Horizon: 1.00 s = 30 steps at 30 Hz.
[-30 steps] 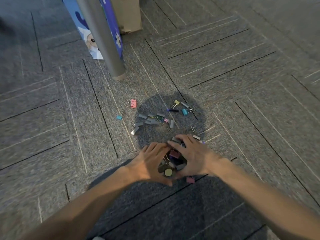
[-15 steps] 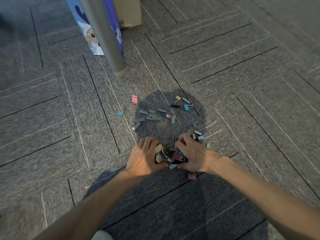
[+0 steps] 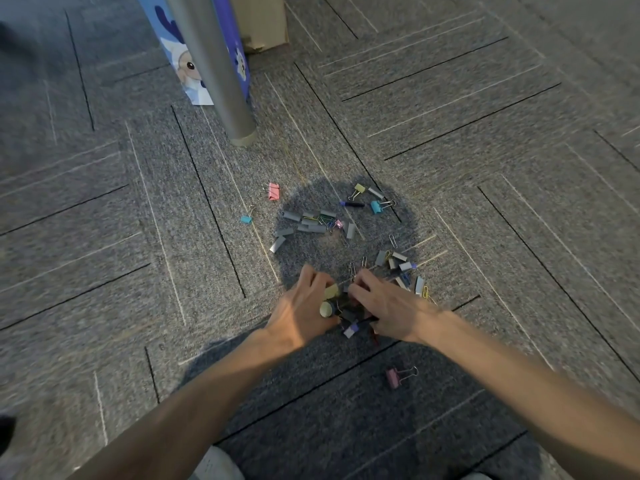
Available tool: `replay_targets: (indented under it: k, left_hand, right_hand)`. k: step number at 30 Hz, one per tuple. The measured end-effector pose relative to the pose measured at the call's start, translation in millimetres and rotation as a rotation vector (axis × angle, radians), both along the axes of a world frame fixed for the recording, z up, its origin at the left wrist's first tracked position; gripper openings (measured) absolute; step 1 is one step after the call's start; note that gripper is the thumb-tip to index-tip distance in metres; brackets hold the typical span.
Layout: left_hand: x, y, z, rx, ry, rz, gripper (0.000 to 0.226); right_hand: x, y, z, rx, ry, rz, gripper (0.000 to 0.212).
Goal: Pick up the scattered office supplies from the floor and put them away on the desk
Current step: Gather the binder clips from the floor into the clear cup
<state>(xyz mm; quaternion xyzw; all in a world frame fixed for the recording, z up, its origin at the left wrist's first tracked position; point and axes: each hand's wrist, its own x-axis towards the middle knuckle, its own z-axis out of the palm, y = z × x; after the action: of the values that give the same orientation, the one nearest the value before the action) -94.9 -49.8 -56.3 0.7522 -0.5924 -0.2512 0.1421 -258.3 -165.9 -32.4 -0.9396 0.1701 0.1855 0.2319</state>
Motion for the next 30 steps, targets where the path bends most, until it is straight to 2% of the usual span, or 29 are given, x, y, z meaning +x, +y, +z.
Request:
replay_targets:
  k: [5, 11, 13, 15, 20, 22, 23, 25, 28, 30]
  left_hand:
    - [-7.4, -1.8, 0.0, 0.057, 0.125, -0.010, 0.031]
    - [1.8, -5.8, -2.4, 0.092, 0.210, -0.102, 0.032]
    - [4.0, -8.0, 0.1, 0.122, 0.195, -0.103, 0.036]
    - [3.2, -9.9, 4.2, 0.149, 0.128, -0.121, 0.039]
    - [-8.4, -9.1, 11.0, 0.061, -0.265, -0.341, 0.036]
    - [-9.7, -10.1, 7.4, 0.037, -0.332, -0.374, 0.034]
    - [-9.3, -10.9, 7.6, 0.052, -0.282, -0.337, 0.030]
    - [-7.3, -14.9, 11.0, 0.136, 0.025, -0.144, 0.023]
    - [-1.9, -22.0, 19.6, 0.252, 0.726, 0.215, 0.016]
    - [2.2, -26.4, 26.0, 0.214, 1.227, 0.489, 0.018]
  right_hand:
    - [-1.9, -0.4, -3.7, 0.243, -0.074, -0.228, 0.022]
    - [-2.6, -4.6, -0.5, 0.586, -0.147, -0.728, 0.026]
    - [-2.2, -7.7, 2.9, 0.663, -0.181, -0.834, 0.024]
    - [-1.8, -10.2, 4.4, 0.653, -0.213, -0.855, 0.025]
    - [-4.2, -11.9, 8.7, 0.562, -0.211, -0.789, 0.023]
    - [-6.7, -13.5, 10.0, 0.655, -0.248, -0.871, 0.023]
    - [-7.5, -14.7, 12.3, 0.764, -0.297, -0.960, 0.021]
    - [-8.1, -17.3, 17.9, 1.032, -0.428, -1.136, 0.020]
    - [-6.7, -20.4, 23.6, 1.351, -0.558, -1.283, 0.023]
    - [-4.8, -21.8, 25.9, 1.487, -0.599, -1.331, 0.025]
